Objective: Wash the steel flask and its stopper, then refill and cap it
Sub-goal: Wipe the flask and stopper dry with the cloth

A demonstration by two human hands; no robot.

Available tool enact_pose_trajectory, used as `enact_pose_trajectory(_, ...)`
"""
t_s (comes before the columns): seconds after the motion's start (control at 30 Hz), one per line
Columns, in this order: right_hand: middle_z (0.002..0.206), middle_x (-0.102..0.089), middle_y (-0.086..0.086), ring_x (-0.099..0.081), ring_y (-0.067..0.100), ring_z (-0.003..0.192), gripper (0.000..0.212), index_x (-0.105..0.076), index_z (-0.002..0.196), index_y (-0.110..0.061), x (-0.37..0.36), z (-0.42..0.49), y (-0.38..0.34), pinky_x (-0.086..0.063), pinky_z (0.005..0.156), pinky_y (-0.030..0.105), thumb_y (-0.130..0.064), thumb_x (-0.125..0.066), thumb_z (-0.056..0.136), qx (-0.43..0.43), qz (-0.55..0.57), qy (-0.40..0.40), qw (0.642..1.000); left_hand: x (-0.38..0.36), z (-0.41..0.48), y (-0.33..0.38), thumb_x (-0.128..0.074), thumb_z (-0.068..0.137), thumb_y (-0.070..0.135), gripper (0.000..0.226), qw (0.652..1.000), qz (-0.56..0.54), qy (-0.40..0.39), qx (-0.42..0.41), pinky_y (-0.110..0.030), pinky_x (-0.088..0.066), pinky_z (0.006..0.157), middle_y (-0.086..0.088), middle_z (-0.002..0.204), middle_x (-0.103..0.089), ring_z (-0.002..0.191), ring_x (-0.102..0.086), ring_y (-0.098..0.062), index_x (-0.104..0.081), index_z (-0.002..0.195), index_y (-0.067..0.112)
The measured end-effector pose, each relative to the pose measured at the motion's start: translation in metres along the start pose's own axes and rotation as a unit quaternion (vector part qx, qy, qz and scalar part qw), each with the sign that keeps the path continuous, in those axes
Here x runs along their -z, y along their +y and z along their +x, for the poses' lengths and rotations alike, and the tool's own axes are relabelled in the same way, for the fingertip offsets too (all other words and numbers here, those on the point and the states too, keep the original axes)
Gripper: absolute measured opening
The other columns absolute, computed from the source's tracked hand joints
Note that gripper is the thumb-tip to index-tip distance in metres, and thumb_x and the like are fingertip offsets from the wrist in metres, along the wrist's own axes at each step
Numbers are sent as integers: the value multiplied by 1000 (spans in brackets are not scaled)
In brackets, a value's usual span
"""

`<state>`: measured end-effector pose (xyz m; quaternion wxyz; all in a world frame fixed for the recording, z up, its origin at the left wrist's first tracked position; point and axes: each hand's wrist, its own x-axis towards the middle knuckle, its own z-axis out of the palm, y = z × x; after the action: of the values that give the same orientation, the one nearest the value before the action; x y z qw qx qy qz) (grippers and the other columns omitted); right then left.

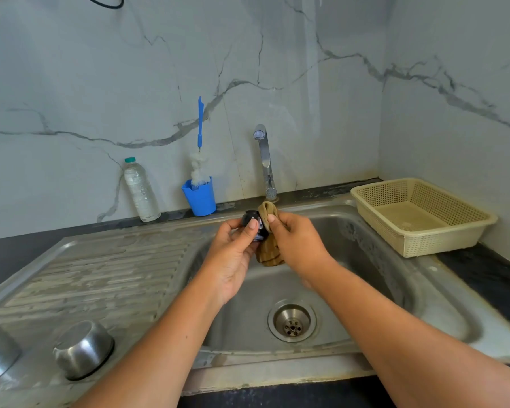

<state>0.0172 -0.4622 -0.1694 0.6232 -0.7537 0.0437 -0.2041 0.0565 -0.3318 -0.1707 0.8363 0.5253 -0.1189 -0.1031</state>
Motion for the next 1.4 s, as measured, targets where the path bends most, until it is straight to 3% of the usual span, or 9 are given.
enact_pose_trajectory(0.1,118,-72,-3,-66,10,102,36,-60,141,-28,-6,-5,-6,-52,77,16,-32,-52,106,37,-70,-8,997,0,2,-2,-75,78,20,43,998,21,21,-50,-31,-55,97,-5,109,-77,109,-72,-21,-62,117,10)
enact_pose_trajectory(0.17,132,-66,-4,-62,9,116,45,-50,150,-27,-8,-7,-8,-52,94,21,-30,-53,106,54,-60,-11,997,1,3,-2,-75,78,20,43,997,24,25,-65,-32,-54,101,-8,119,-74,117,-70,-23,-62,119,9)
enact_pose_trajectory(0.27,117,-73,-4,-67,13,110,33,-62,139,-28,-6,-6,-5,-56,98,35,-28,-52,107,32,19,-14,999,1,2,1,-74,82,17,45,998,27,-9,-54,-29,-57,95,-8,118,-75,113,-71,-22,-63,125,6)
enact_pose_trajectory(0.37,94,-76,19,-73,33,89,29,-72,115,-18,2,-2,-5,-61,87,52,-33,-48,109,-25,137,-40,990,3,1,6,-69,86,14,48,997,25,-59,-33,-25,-57,94,-9,121,-75,114,-71,-19,-62,132,4)
enact_pose_trajectory(0.5,106,-64,42,-65,52,84,38,-67,116,-1,16,1,-7,-56,79,58,-33,-47,109,-83,190,-88,974,8,-1,10,-65,91,11,49,989,77,-129,-13,-29,-51,108,-10,134,-70,128,-64,-20,-60,139,10)
enact_pose_trajectory(0.67,112,-72,26,-69,36,95,26,-73,113,-9,27,7,-2,-53,97,60,-26,-56,106,-96,161,-88,978,11,-3,7,-67,87,12,59,975,148,-168,9,-30,-49,111,-4,135,-70,131,-62,-17,-56,145,15)
enact_pose_trajectory(0.9,110,-75,17,-72,38,106,21,-73,118,-13,28,9,1,-58,92,59,-22,-59,104,-72,142,-109,981,15,0,9,-67,90,25,56,966,196,-165,23,-39,-59,99,-9,135,-69,124,-67,-23,-57,144,13)
enact_pose_trajectory(1.2,118,-75,7,-71,24,112,26,-74,120,-8,24,9,2,-56,101,45,-4,-69,95,-1,138,-127,982,14,8,6,-75,90,9,20,988,152,12,-31,-22,-57,66,-14,104,-72,91,-71,-18,-65,107,7)
enact_pose_trajectory(1.4,110,-78,-4,-72,15,108,23,-77,115,-23,22,10,6,-57,100,43,-12,-70,96,33,90,-91,991,13,4,8,-71,92,-1,26,990,132,-47,-15,-22,-59,83,0,102,-79,98,-74,-11,-73,113,15)
